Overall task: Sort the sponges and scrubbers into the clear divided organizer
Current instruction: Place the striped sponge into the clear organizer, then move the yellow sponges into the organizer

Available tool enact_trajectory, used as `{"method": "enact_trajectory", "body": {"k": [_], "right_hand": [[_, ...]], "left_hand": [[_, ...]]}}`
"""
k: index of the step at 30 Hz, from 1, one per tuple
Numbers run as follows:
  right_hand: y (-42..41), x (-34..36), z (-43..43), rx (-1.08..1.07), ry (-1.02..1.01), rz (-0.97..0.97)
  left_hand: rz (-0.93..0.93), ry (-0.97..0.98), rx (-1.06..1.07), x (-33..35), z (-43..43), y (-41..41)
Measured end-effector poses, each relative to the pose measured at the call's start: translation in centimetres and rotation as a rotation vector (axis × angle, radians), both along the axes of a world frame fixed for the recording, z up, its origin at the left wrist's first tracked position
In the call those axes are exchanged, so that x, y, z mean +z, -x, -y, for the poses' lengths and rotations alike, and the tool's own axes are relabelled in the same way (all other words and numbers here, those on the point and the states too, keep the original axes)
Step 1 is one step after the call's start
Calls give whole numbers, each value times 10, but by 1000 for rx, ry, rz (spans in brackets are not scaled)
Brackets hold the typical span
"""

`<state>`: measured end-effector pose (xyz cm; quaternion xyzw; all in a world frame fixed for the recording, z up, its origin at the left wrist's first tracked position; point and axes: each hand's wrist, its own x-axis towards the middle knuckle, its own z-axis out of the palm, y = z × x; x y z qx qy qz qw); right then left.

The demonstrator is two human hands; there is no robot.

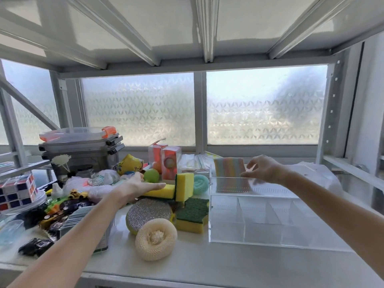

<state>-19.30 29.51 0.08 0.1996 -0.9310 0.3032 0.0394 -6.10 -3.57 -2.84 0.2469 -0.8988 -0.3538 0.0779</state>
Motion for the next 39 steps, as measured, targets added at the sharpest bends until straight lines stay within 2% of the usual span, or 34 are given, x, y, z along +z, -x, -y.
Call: {"method": "enact_trajectory", "body": {"k": [3, 8, 13, 22, 27, 32, 39], "right_hand": [[-1, 3, -3, -12, -8, -114], [-8, 8, 3, 46, -10, -135], [-8, 6, 5, 52, -22, -158], [-5, 4, 3, 46, -16, -132], [-5, 2, 5, 57, -25, -136], [-5, 3, 5, 58, -31, -133], [-20, 13, 29, 82, -61, -344]], "left_hand": [[-79, -113, 14, -1, 5, -1], [-228, -175, 42, 4, -3, 4], [-322, -91, 59, 12, -9, 5], [-366, -30, -24, 25, -14, 2], [-414, 122, -46, 37, -18, 2], [-462, 162, -66, 43, -16, 1], [-469, 206, -38, 48, -2, -8]]}}
